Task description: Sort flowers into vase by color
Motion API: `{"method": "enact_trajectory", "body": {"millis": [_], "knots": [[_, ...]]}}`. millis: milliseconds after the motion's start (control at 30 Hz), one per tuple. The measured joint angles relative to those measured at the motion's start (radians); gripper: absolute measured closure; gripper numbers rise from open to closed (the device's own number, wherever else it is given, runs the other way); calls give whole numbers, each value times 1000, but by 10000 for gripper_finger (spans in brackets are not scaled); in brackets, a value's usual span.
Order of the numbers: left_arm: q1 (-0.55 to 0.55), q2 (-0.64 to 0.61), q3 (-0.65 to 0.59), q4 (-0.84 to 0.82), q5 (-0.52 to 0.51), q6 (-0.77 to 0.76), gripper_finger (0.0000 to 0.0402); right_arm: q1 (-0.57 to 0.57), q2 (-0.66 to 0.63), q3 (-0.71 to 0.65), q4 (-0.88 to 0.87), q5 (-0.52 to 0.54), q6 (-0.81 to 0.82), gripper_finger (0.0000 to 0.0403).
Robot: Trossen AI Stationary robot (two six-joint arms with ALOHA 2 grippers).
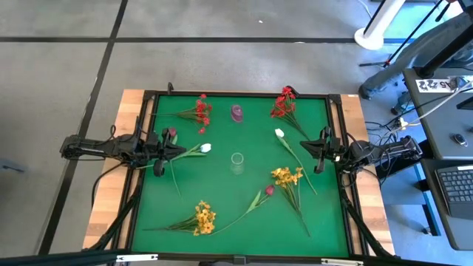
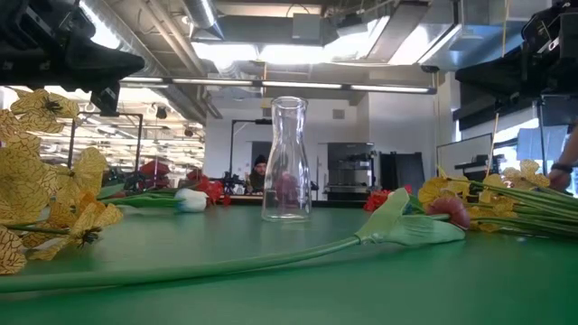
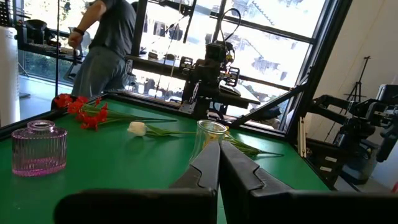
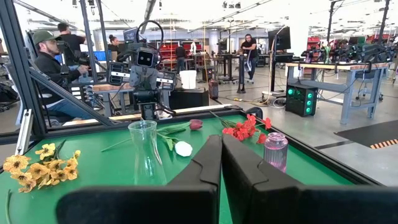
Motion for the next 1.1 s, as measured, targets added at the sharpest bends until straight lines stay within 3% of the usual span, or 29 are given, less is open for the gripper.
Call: {"method": "enact_trajectory", "body": {"millis": [1100], "knots": [[0, 0, 0, 3, 0, -33, 401, 0, 0, 0, 0, 0, 0, 388]]}}
